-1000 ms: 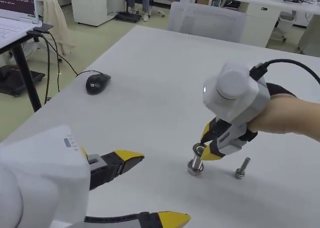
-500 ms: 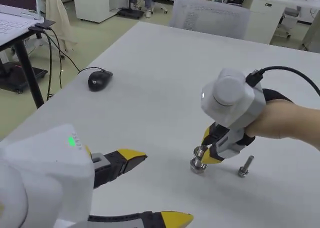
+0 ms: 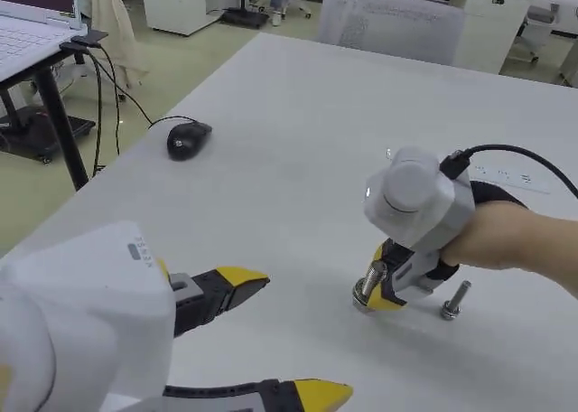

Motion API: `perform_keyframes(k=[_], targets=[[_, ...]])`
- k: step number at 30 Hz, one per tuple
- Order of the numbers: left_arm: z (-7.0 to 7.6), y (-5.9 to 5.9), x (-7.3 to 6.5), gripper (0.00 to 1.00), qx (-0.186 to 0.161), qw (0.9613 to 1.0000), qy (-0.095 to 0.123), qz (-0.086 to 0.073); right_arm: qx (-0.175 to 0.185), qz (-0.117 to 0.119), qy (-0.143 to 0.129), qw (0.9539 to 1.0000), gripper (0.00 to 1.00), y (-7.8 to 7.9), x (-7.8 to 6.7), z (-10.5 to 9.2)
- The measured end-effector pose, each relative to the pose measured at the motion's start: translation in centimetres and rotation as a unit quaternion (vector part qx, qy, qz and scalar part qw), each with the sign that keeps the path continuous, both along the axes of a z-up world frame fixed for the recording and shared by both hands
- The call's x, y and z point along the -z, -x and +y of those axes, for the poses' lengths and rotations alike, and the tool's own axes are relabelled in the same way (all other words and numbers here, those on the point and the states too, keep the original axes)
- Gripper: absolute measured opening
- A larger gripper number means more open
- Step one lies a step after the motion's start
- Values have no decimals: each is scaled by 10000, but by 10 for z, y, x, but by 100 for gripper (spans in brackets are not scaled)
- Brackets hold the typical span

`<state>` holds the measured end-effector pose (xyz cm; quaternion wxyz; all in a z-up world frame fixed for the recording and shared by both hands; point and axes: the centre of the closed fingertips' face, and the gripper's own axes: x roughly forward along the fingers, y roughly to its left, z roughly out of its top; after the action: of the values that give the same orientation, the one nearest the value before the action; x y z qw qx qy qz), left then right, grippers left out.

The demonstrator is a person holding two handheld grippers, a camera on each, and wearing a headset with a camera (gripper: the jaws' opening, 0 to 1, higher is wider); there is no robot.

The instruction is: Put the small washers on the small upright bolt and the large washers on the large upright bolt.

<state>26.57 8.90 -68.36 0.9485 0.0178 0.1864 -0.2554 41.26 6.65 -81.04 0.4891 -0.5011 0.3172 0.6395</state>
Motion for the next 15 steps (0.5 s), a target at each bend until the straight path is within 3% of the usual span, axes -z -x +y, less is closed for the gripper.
perform_keyframes(k=[7, 11, 15], targets=[[2, 0, 2, 60, -9, 10000, 6, 23, -31, 33, -122, 9999, 24, 2, 0, 0], [2, 0, 3, 60, 18, 10000, -17, 48, 48, 77, -489, 9988, 27, 4, -8, 2], [2, 2, 2, 60, 36, 10000, -26, 53, 174, 65, -660, 9976, 29, 5, -17, -4]])
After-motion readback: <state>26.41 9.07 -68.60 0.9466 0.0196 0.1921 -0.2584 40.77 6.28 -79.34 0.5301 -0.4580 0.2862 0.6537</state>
